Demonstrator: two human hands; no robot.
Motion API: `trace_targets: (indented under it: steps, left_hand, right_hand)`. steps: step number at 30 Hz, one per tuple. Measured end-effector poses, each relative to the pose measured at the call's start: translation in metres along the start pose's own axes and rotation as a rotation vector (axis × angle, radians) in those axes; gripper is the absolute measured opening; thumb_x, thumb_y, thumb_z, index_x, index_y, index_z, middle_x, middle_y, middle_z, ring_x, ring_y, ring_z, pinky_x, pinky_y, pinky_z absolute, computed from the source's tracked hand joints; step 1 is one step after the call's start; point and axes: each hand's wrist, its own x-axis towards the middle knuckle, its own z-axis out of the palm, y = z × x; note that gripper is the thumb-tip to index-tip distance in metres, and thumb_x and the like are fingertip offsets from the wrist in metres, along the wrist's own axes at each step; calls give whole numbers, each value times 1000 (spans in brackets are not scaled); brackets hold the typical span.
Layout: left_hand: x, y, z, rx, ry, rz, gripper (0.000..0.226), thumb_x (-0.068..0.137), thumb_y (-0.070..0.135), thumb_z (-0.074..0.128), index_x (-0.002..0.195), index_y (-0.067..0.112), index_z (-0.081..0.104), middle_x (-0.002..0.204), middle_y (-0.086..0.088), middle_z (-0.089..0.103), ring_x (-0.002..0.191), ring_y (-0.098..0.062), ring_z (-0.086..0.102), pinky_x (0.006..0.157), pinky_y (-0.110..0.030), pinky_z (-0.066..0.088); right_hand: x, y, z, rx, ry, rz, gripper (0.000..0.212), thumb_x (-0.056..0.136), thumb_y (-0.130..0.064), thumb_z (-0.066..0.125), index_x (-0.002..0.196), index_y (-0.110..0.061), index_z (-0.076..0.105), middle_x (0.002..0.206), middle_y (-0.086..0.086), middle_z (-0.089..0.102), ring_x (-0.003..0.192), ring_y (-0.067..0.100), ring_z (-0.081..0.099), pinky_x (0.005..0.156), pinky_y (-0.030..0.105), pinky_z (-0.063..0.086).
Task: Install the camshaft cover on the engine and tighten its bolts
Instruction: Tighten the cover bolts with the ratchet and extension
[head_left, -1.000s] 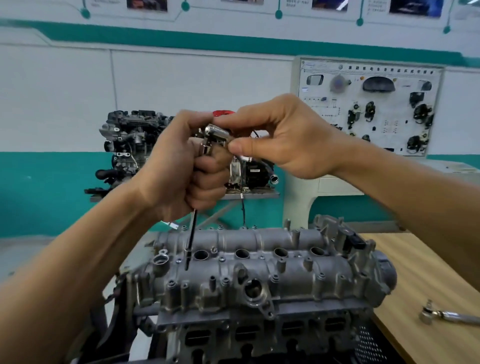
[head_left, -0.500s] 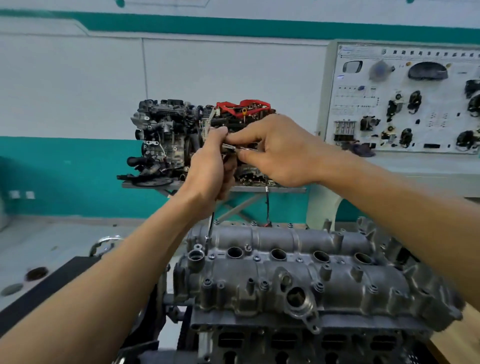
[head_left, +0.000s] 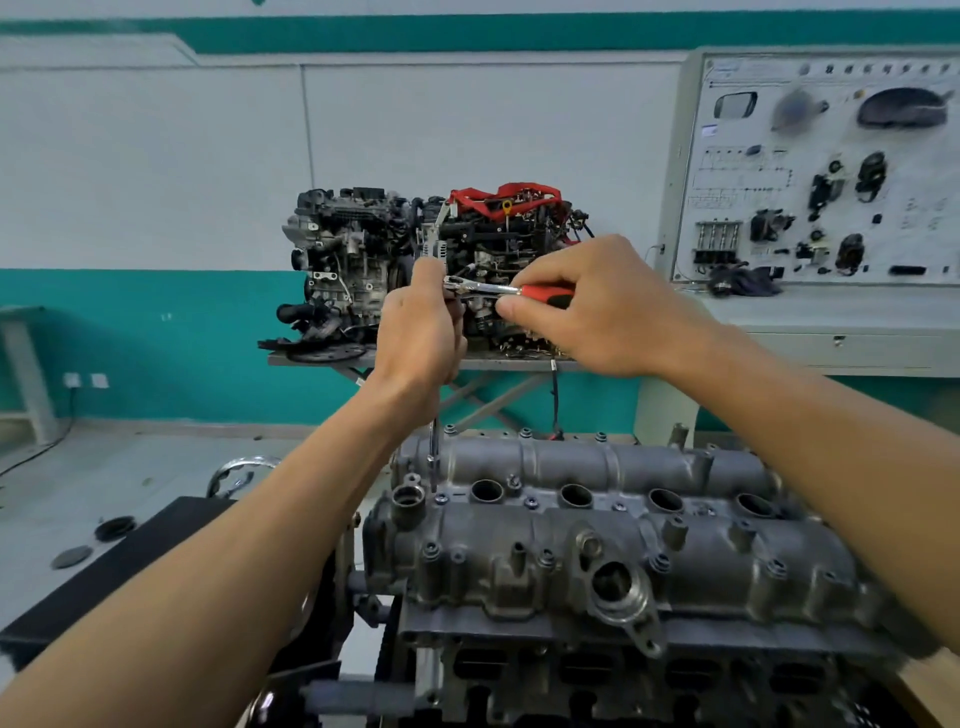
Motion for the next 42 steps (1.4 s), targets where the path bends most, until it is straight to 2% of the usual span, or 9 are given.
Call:
trace_targets:
  steps: [5, 10, 27, 30, 33, 35, 37, 39, 42]
  left_hand:
    - [1, 4, 5, -15, 4, 9, 54, 97, 34, 34, 45, 26, 22, 46, 5, 19, 41, -15, 11, 41, -22, 13]
    - [1, 1, 4, -11, -6, -9, 55, 98, 35, 34, 44, 26, 23, 44, 6, 20, 41, -15, 11, 42, -23, 13]
    - [-1, -7, -3, -82, 16, -19, 56, 95, 38, 41, 41, 27, 29, 42, 9, 24, 35, -12, 16, 38, -19, 16]
    - [3, -7, -3, -82, 50, -58, 58, 92, 39, 46, 36, 24, 42, 42, 9, 34, 40, -11, 25, 45, -24, 19]
    - [5, -9, -6, -108, 21, -81, 60, 91, 39, 47, 33, 24, 44, 42, 9, 35, 46, -12, 26, 51, -31, 16]
    - [5, -8, -10, -105, -40, -83, 57, 92, 41, 41, 39, 25, 34, 41, 7, 27, 40, -13, 18, 46, -25, 11]
    - [4, -7, -14, -103, -76, -82, 49, 94, 40, 35, 48, 26, 25, 43, 6, 21, 40, -15, 11, 41, -22, 10]
    - [0, -6, -12, -75, -96, -71, 47, 95, 39, 35, 52, 27, 24, 45, 6, 20, 43, -16, 10, 40, -22, 12]
    - [-7, -6, -1, 0, -135, -53, 51, 96, 38, 36, 46, 28, 28, 47, 7, 20, 44, -15, 11, 40, -22, 14]
  right_hand:
    - [2, 9, -2, 78, 113, 45, 30, 86, -50, 67, 78, -23, 77, 63, -10, 67, 58, 9, 59, 56, 30, 47]
    - [0, 12, 0, 101, 77, 71, 29, 85, -51, 69, 76, -24, 77, 62, -8, 67, 55, 9, 58, 53, 27, 44]
    - [-17, -41, -11, -67, -21, 173, 31, 89, -39, 63, 72, -15, 74, 65, 6, 67, 63, 25, 59, 62, 43, 50]
    - [-28, -66, -9, -93, -45, 175, 37, 88, -43, 57, 63, -17, 60, 58, 2, 57, 54, 19, 49, 50, 36, 38]
    - [-35, -79, -7, -71, -55, 156, 36, 93, -41, 48, 64, -20, 50, 61, -1, 52, 52, 12, 44, 50, 29, 31]
    - [-31, -66, -11, -18, -74, 103, 34, 99, -30, 48, 71, -16, 60, 60, 0, 57, 48, 10, 44, 47, 24, 32]
    - [-23, -39, -14, 62, -100, 92, 26, 103, -24, 49, 95, -13, 72, 70, 2, 67, 49, 9, 47, 48, 19, 35]
    - [-14, -8, -10, 88, -108, 138, 27, 104, -18, 48, 121, -16, 69, 81, -8, 68, 52, -1, 51, 54, 13, 37]
    - [-6, 16, 9, 99, -104, 207, 33, 105, -12, 44, 133, -12, 61, 103, -9, 62, 69, -17, 51, 68, 5, 35]
